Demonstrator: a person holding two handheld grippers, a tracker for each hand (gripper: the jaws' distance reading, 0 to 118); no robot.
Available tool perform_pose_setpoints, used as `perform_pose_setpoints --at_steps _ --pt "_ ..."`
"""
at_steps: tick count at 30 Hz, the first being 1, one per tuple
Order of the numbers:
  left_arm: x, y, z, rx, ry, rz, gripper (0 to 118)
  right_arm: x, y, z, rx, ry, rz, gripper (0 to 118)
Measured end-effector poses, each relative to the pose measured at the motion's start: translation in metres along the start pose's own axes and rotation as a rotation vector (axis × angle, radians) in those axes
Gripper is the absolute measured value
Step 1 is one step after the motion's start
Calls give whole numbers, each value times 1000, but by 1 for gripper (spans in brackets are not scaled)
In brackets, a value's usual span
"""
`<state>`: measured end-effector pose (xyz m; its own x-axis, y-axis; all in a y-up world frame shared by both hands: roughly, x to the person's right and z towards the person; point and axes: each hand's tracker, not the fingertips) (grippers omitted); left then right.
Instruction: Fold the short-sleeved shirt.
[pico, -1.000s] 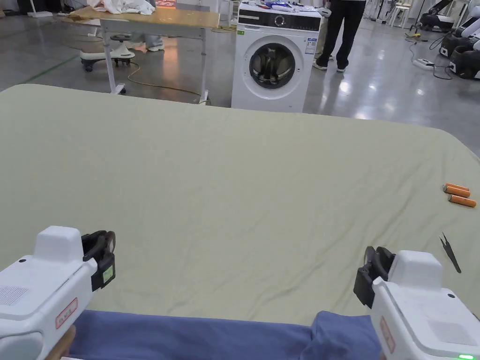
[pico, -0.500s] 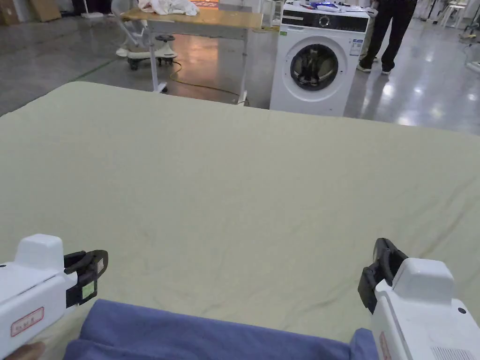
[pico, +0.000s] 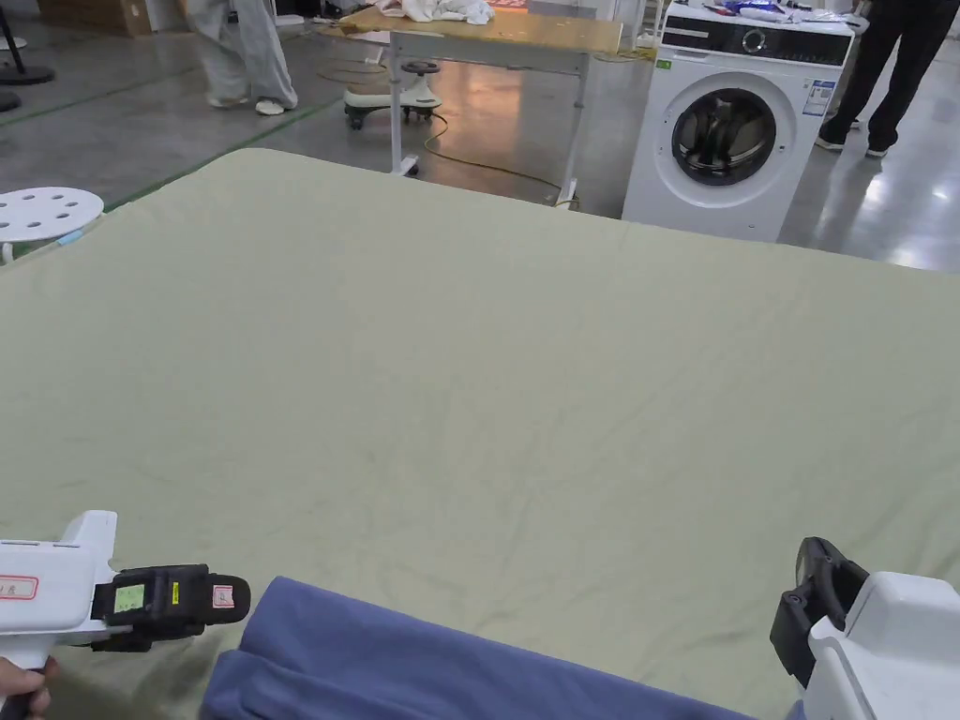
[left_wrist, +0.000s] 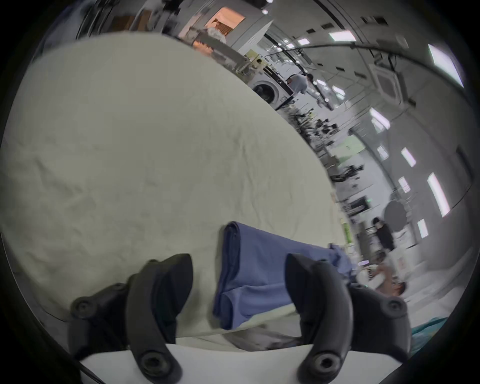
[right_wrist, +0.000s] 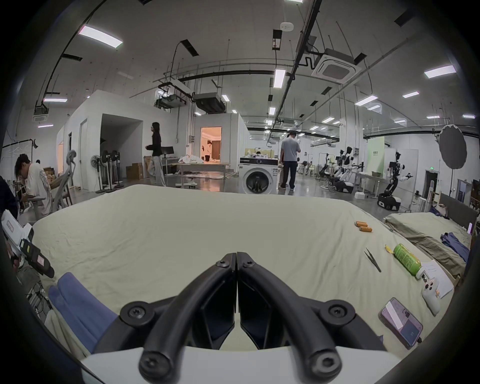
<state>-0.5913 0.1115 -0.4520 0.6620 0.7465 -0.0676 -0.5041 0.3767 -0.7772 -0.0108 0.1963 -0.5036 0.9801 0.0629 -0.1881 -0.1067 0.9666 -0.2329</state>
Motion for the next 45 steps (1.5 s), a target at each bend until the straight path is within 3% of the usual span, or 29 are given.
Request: perform_pose_setpoints --at_steps 2,5,7,10,12,14,17,18,30,40,44,45 --pt "-19 8 -6 -26 -26 76 84 0 -1 -1 -8 1 7 0" --pt "-33 5 -22 -78 -5 69 84 2 -3 -1 -22 2 6 0" --pt "-38 6 -27 -71 -119 72 84 2 -4 -2 -32 1 9 0" --pt "-34 -3 -42 -116 -196 144 83 3 -6 -3 -40 1 6 0" --pt "-31 -4 -53 -138 -222 116 81 2 -7 -4 -49 4 3 0" --pt "-35 -8 -71 -153 -183 77 64 1 -8 -5 -52 6 -1 0" --pt "-29 -6 -77 -176 -69 33 15 -1 -9 -6 -59 11 12 0" --pt "-29 -7 -78 -168 -80 43 12 -2 -10 -6 -58 13 19 0" --pt "15 12 -40 -103 -3 -46 4 14 0 -4 -39 4 22 0" --pt "72 41 34 -35 327 -196 4 23 7 -2 -25 7 33 0" --pt "122 23 38 -36 336 -223 4 22 6 -4 -25 16 24 0" --pt "106 34 38 -33 325 -237 4 21 6 -4 -26 16 21 0"
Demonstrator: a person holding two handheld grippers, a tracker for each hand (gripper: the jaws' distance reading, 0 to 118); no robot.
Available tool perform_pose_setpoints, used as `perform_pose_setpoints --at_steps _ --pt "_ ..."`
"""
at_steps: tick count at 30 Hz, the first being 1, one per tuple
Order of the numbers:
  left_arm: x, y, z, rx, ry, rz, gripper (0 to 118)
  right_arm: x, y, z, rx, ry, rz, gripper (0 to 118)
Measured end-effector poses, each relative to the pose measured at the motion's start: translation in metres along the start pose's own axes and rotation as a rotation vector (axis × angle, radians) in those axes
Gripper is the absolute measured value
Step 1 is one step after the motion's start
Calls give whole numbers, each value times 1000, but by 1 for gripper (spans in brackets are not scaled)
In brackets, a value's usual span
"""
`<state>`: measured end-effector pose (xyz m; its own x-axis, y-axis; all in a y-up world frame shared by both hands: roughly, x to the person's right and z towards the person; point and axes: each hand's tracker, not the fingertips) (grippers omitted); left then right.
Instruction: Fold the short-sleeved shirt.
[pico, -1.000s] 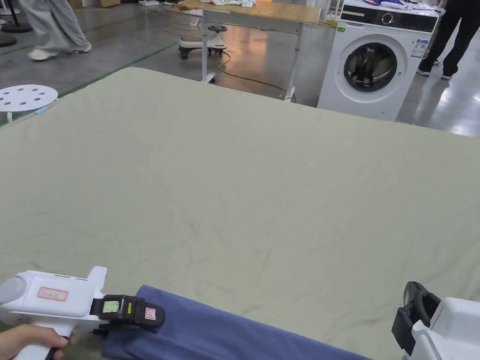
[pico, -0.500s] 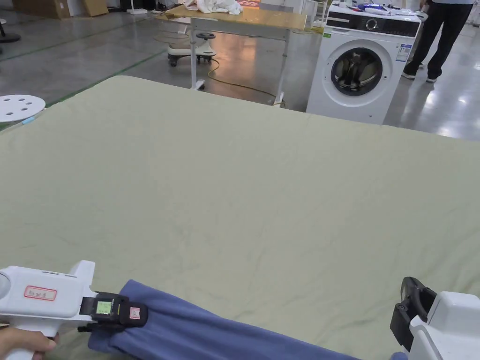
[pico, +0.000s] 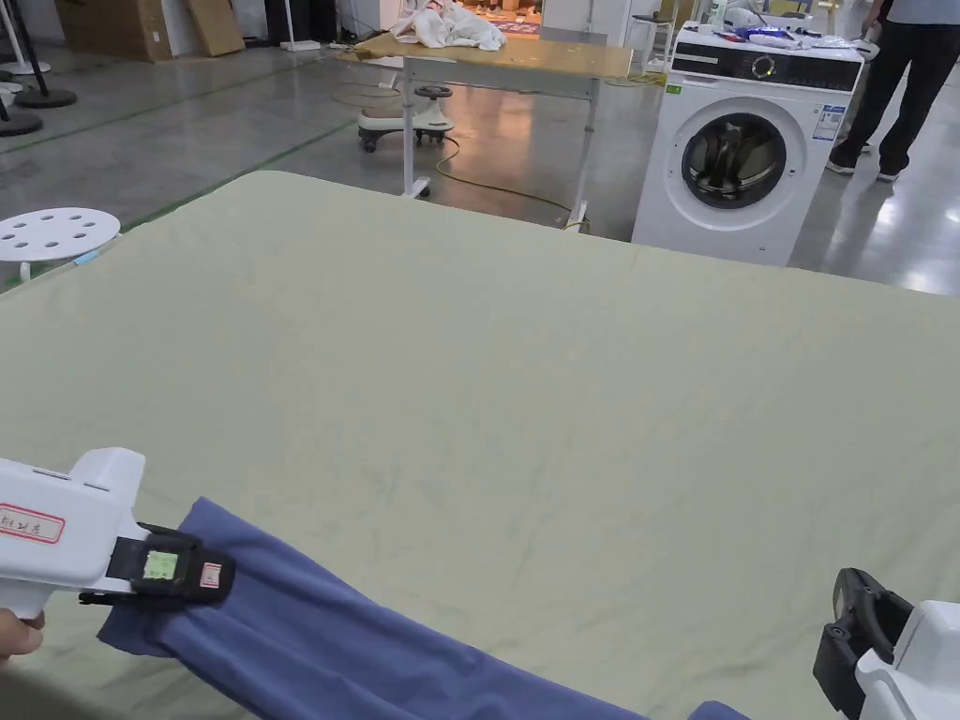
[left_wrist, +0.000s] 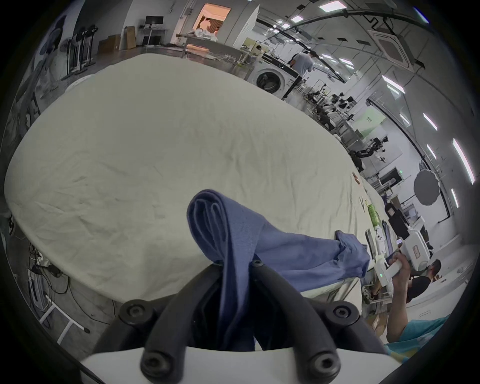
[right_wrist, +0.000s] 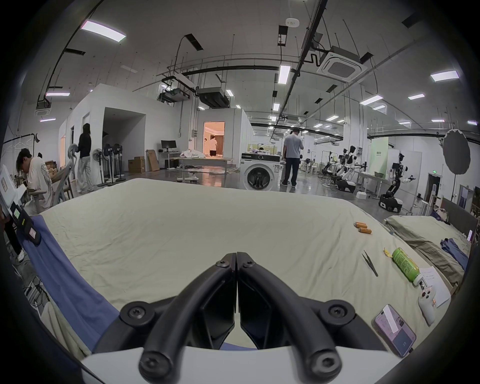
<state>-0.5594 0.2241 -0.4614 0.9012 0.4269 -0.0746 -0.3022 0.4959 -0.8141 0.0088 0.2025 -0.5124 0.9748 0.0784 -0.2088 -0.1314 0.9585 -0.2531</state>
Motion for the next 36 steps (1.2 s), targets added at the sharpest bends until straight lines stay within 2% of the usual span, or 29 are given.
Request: perform_pose_setpoints --at_steps 8,12,17,21,25,29,32,34,36 --pt "99 -18 -36 -41 -235 -39 4 -1 -4 3 -7 7 -15 0" --pt "126 -25 -88 -106 -245 -68 4 3 -8 7 -17 1 -19 0" --pt "165 -44 -147 -211 -173 -113 4 11 -15 13 -35 -21 -27 0" --pt "177 -56 -186 -249 -106 -84 4 17 -21 16 -52 -39 -35 0" --pt "188 -68 -202 -276 -44 -137 5 20 -27 15 -72 -45 -43 0" --pt "190 -68 -203 -284 -40 -120 6 18 -28 13 -82 -41 -48 0" --pt "191 -62 -192 -289 -97 -100 26 17 -28 12 -79 -35 -49 0" --pt "191 -57 -180 -267 -132 -87 46 17 -27 12 -76 -32 -46 0" --pt "190 -51 -167 -222 -167 -63 51 17 -26 13 -73 -33 -47 0"
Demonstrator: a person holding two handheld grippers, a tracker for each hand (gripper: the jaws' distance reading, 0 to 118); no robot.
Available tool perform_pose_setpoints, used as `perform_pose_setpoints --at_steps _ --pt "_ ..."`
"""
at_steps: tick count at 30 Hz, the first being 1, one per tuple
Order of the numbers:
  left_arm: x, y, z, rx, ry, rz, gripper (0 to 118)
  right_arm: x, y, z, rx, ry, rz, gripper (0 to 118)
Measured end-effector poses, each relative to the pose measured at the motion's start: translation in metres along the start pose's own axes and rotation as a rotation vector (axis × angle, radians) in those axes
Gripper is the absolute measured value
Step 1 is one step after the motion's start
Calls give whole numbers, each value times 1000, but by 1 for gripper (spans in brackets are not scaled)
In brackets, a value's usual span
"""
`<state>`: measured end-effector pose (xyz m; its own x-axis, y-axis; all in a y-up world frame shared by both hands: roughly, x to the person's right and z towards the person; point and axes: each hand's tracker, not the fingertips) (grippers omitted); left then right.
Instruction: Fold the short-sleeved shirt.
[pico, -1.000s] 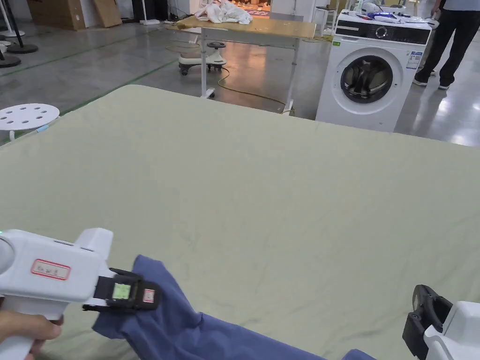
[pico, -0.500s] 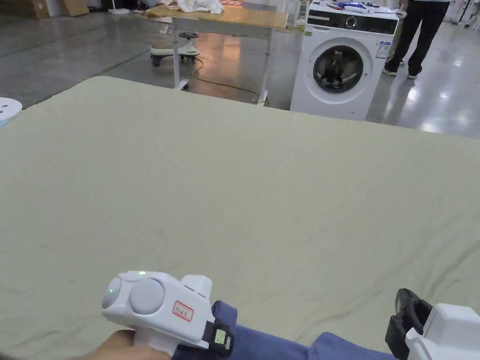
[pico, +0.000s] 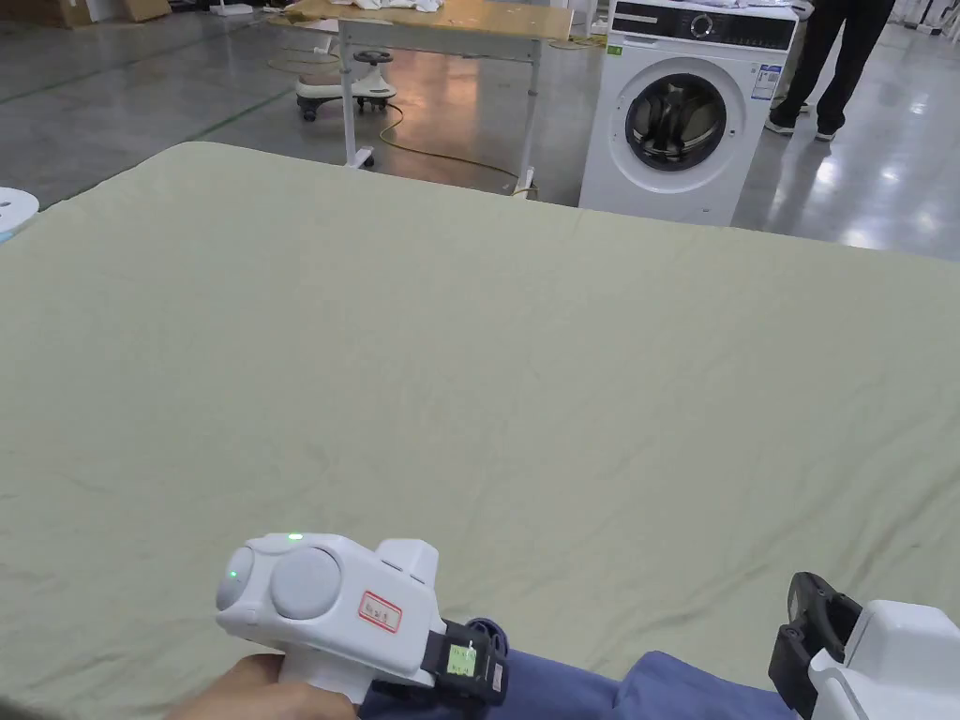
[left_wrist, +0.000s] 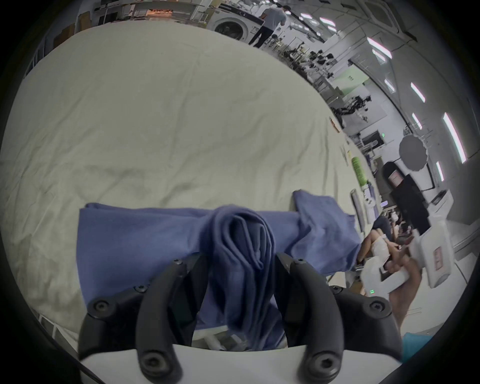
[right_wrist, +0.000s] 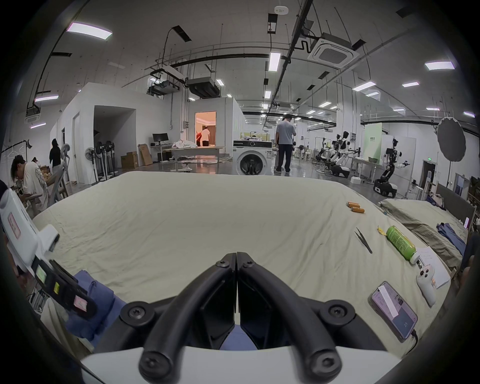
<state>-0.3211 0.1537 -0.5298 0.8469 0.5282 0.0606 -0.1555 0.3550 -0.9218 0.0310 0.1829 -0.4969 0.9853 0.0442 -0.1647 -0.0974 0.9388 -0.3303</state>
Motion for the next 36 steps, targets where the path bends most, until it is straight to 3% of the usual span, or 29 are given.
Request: perform_pose_setpoints --at_steps 3,6,10,13,16,25,32,34,36 --pt "-1 3 18 39 -38 -5 45 1 1 1 1 -1 3 0" --pt "-2 1 20 61 -21 -11 22 2 0 3 -1 -3 -2 0" --pt "-5 -9 -5 -16 105 -62 11 3 -3 5 -8 -6 -3 0" --pt "-2 -22 -27 -110 71 -82 10 3 -5 6 -17 -8 3 0" --pt "8 -34 -39 -148 -24 -106 9 3 -7 7 -25 -9 5 0" --pt "19 -39 -55 -89 -23 -122 9 3 -11 6 -35 -9 6 0" --pt "10 -36 -27 -59 -120 -97 11 3 -6 7 -24 -5 6 0" --pt "-4 -31 -2 -13 -142 -88 20 3 -4 7 -17 -3 4 0" --pt "-23 -26 22 44 -129 -54 44 4 -1 7 -8 -2 3 0"
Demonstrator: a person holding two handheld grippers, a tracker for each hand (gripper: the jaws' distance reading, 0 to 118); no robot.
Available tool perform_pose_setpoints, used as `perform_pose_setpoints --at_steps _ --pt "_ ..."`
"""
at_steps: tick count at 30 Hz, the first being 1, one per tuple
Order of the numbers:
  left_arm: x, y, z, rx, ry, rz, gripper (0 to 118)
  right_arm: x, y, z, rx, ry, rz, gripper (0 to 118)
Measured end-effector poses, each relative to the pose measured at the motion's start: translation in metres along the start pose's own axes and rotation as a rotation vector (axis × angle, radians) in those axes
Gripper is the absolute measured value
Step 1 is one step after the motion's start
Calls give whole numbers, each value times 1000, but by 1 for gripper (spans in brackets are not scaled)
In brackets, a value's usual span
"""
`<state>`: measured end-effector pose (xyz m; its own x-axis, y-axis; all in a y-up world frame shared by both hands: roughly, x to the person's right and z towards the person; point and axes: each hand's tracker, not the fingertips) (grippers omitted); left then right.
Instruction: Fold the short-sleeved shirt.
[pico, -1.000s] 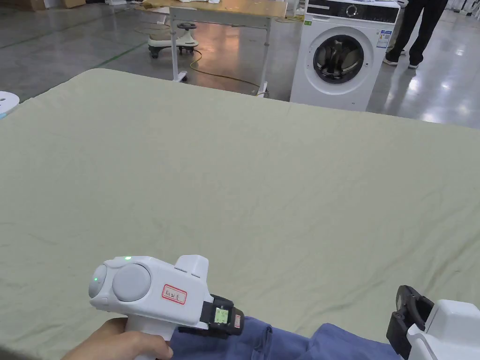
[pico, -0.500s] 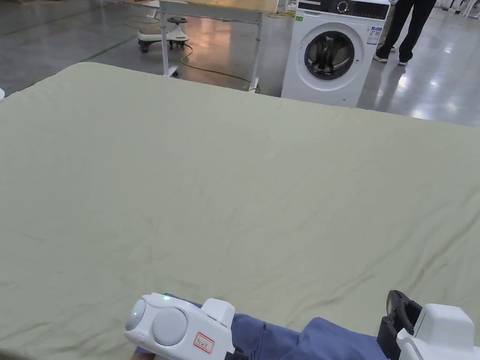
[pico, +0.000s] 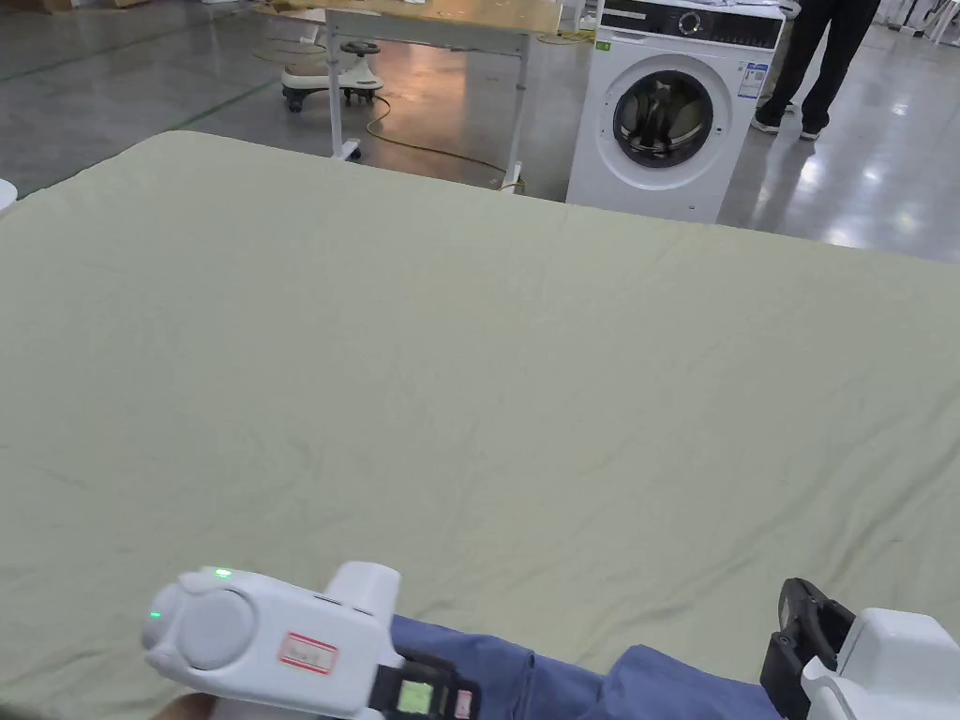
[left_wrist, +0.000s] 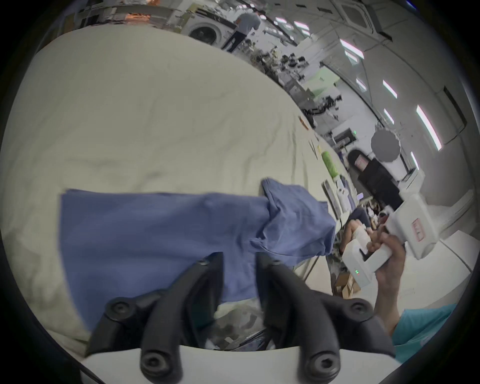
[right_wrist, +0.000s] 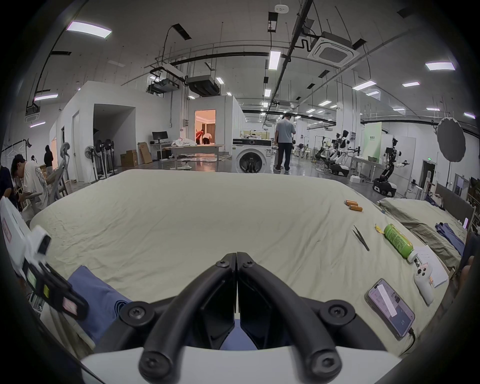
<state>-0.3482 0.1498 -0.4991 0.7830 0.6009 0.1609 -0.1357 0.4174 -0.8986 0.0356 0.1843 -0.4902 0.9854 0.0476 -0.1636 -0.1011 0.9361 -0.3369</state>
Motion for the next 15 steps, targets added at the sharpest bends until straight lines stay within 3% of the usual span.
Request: perform_pose_setpoints --at_steps 3,5,10,12,15 --pt "-37 8 35 72 62 51 71 -1 4 1 20 8 1 0" --pt "-64 10 53 109 91 100 77 -2 6 2 39 9 -1 0" --pt "-112 2 68 104 -12 235 78 -4 10 3 65 13 -9 0" --pt "-160 -5 57 80 -55 265 78 -5 11 3 68 14 -9 0" --pt "-183 -13 36 27 -171 343 78 -6 11 3 67 12 -7 0"
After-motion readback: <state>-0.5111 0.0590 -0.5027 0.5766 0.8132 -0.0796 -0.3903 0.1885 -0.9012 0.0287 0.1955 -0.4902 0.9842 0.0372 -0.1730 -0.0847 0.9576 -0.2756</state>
